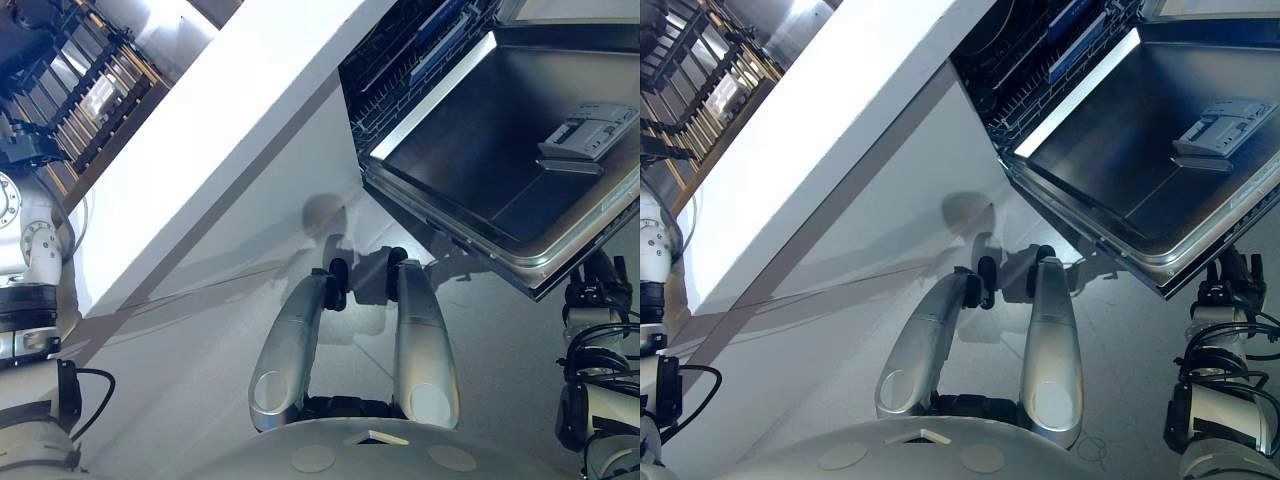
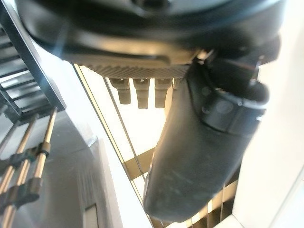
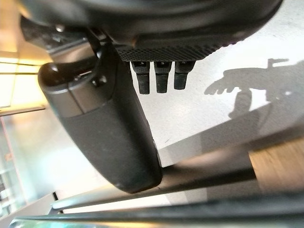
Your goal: Pick up plates and place into dishwasher.
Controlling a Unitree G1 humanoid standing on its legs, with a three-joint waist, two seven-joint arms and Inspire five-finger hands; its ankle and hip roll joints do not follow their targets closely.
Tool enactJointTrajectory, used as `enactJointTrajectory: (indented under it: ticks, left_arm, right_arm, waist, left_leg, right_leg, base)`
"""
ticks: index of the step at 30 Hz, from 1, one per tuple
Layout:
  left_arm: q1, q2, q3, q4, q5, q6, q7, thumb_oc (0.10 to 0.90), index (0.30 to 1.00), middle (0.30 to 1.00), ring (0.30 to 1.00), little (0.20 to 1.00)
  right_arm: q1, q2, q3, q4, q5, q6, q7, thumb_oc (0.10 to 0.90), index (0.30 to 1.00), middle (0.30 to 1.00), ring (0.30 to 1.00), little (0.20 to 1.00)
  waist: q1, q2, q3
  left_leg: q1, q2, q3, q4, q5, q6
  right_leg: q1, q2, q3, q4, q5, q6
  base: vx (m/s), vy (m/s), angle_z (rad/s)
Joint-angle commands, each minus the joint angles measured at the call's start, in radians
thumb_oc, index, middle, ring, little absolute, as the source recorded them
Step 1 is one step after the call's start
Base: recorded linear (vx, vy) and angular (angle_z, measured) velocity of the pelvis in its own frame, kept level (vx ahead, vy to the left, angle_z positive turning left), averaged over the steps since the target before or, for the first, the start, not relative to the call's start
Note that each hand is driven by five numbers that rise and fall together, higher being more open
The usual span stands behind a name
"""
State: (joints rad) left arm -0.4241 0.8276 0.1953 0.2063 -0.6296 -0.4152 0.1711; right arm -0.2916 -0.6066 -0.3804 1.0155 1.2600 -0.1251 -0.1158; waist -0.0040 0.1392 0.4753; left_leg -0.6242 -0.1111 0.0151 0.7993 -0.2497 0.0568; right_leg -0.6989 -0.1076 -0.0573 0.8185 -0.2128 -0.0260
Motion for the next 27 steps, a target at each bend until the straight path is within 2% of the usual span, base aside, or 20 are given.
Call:
enactJointTrajectory:
  ticks: [1, 4, 7, 8, 11, 13, 17, 22, 24, 27]
  left_arm:
    - [0.118, -0.185, -0.02, -0.02, 0.017, -0.078, 0.041, 0.8, 0.9, 0.9, 0.9, 0.9]
    - [0.158, -0.197, 0.016, -0.035, 0.023, -0.084, 0.013, 0.8, 0.9, 0.9, 0.9, 0.9]
    - [0.162, -0.194, 0.022, -0.025, 0.025, -0.093, 0.006, 0.8, 0.9, 0.9, 0.9, 0.9]
    - [0.16, -0.191, 0.014, -0.024, 0.025, -0.095, 0.014, 0.8, 0.9, 0.9, 0.9, 0.9]
    - [0.156, -0.188, 0.002, -0.022, 0.027, -0.097, 0.024, 0.8, 0.9, 0.9, 0.9, 0.9]
    - [0.156, -0.188, -0.01, -0.018, 0.023, -0.097, 0.03, 0.8, 0.9, 0.9, 0.9, 0.9]
    - [0.155, -0.2, -0.018, -0.006, 0.019, -0.107, 0.035, 0.8, 0.9, 0.9, 0.9, 0.9]
    - [0.148, -0.208, -0.022, 0.028, 0.008, -0.12, 0.018, 0.8, 0.9, 0.9, 0.9, 0.9]
    - [0.145, -0.211, -0.024, 0.04, 0.008, -0.121, 0.014, 0.8, 0.9, 0.9, 0.9, 0.9]
    - [0.151, -0.206, -0.013, 0.058, -0.002, -0.119, 0.0, 0.8, 0.9, 0.9, 0.9, 0.9]
  right_arm:
    - [-0.044, 0.004, 0.007, -0.124, 0.13, 0.04, 0.258, 0.8, 0.9, 0.9, 0.9, 0.9]
    - [-0.019, 0.085, 0.085, -0.334, 0.172, 0.175, 0.559, 0.8, 0.9, 0.9, 0.9, 0.9]
    - [-0.005, 0.124, 0.206, -0.538, 0.194, 0.269, 0.827, 0.8, 0.9, 0.9, 0.9, 0.9]
    - [-0.016, 0.13, 0.243, -0.605, 0.196, 0.275, 0.864, 0.8, 0.9, 0.9, 0.9, 0.9]
    - [-0.05, 0.153, 0.317, -0.782, 0.151, 0.274, 0.879, 0.8, 0.9, 0.9, 0.9, 0.9]
    - [-0.108, 0.179, 0.394, -0.98, 0.106, 0.266, 0.839, 0.8, 0.9, 0.9, 0.9, 0.9]
    - [-0.183, 0.197, 0.493, -1.224, 0.015, 0.248, 0.788, 0.8, 0.9, 0.9, 0.9, 0.9]
    - [-0.258, 0.203, 0.554, -1.363, -0.006, 0.266, 0.721, 0.8, 0.9, 0.9, 0.9, 0.9]
    - [-0.265, 0.212, 0.573, -1.396, -0.046, 0.254, 0.66, 0.8, 0.9, 0.9, 0.9, 0.9]
    - [-0.24, 0.235, 0.542, -1.364, -0.072, 0.224, 0.55, 0.8, 0.9, 0.9, 0.9, 0.9]
  waist:
    - [0.016, -0.028, 0.026]
    - [0.028, -0.046, 0.02]
    - [0.039, -0.069, 0.013]
    - [0.042, -0.075, 0.011]
    - [0.048, -0.086, 0.012]
    - [0.058, -0.095, 0.007]
    - [0.071, -0.107, -0.003]
    - [0.087, -0.113, -0.019]
    - [0.095, -0.117, -0.036]
    - [0.098, -0.121, -0.064]
  left_leg:
    - [-0.003, -0.023, 0.013, -0.078, 0.015, 0.008]
    - [0.003, -0.02, 0.007, -0.099, 0.025, 0.012]
    - [0.021, -0.014, -0.001, -0.135, 0.039, 0.013]
    - [0.028, -0.012, -0.004, -0.146, 0.043, 0.013]
    - [0.048, -0.01, -0.011, -0.168, 0.05, 0.014]
    - [0.073, -0.009, -0.015, -0.193, 0.057, 0.014]
    - [0.112, -0.01, -0.017, -0.242, 0.07, 0.015]
    - [0.176, -0.009, -0.022, -0.312, 0.092, 0.018]
    - [0.21, -0.01, -0.026, -0.35, 0.103, 0.021]
    - [0.26, -0.007, -0.034, -0.405, 0.122, 0.025]
  right_leg:
    - [0.019, 0.063, -0.061, 0.082, -0.096, -0.034]
    - [0.027, 0.062, -0.067, 0.064, -0.086, -0.028]
    - [0.05, 0.058, -0.076, 0.017, -0.066, -0.015]
    - [0.059, 0.057, -0.078, 0.0, -0.06, -0.012]
    - [0.085, 0.055, -0.084, -0.036, -0.047, -0.009]
    - [0.115, 0.053, -0.087, -0.083, -0.031, -0.004]
    - [0.159, 0.05, -0.09, -0.156, -0.008, 0.003]
    - [0.221, 0.05, -0.094, -0.227, 0.013, 0.012]
    - [0.25, 0.05, -0.094, -0.259, 0.02, 0.017]
    - [0.291, 0.05, -0.095, -0.304, 0.036, 0.024]
  base:
    - [0.0, 0.034, 0.11]
    - [0.0, 0.021, 0.01]
    - [-0.01, 0.027, -0.03]
    - [0.0, 0.03, 0.0]
    - [0.0, 0.034, -0.11]
    - [0.01, 0.069, -0.31]
    - [0.01, 0.079, -0.24]
    - [0.02, 0.086, 0.22]
    - [0.03, 0.065, 0.26]
    - [0.03, 0.037, 0.0]
